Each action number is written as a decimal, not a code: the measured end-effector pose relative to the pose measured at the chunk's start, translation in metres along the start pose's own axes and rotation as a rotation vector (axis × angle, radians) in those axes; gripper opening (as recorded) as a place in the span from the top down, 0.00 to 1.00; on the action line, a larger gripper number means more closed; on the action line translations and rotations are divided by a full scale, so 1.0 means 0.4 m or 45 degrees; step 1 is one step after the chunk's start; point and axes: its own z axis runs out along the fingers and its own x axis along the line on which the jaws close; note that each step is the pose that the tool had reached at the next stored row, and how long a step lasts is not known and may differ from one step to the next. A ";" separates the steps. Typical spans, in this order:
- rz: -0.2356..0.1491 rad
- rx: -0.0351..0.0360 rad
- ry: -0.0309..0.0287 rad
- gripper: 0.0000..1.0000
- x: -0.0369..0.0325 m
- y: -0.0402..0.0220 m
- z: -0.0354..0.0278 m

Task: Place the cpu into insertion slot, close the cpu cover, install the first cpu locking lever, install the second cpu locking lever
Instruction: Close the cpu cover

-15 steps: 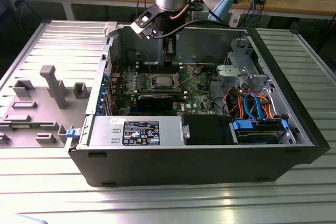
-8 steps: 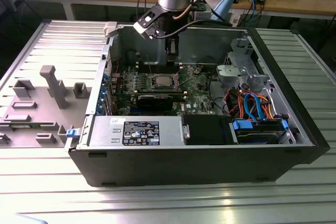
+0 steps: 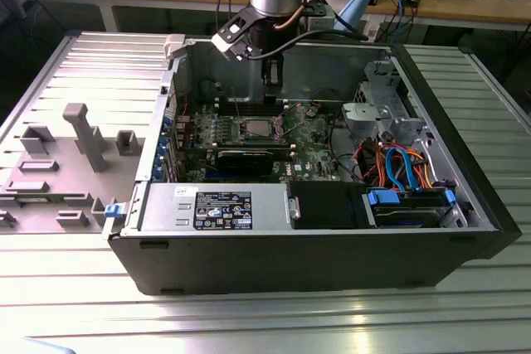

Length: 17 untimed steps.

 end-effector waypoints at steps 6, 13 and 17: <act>0.000 -0.0002 0.0003 0.89 0.000 0.001 -0.011; 0.000 0.0021 0.0000 0.89 0.000 0.024 -0.011; 0.000 0.0028 0.0000 0.89 0.000 0.032 -0.011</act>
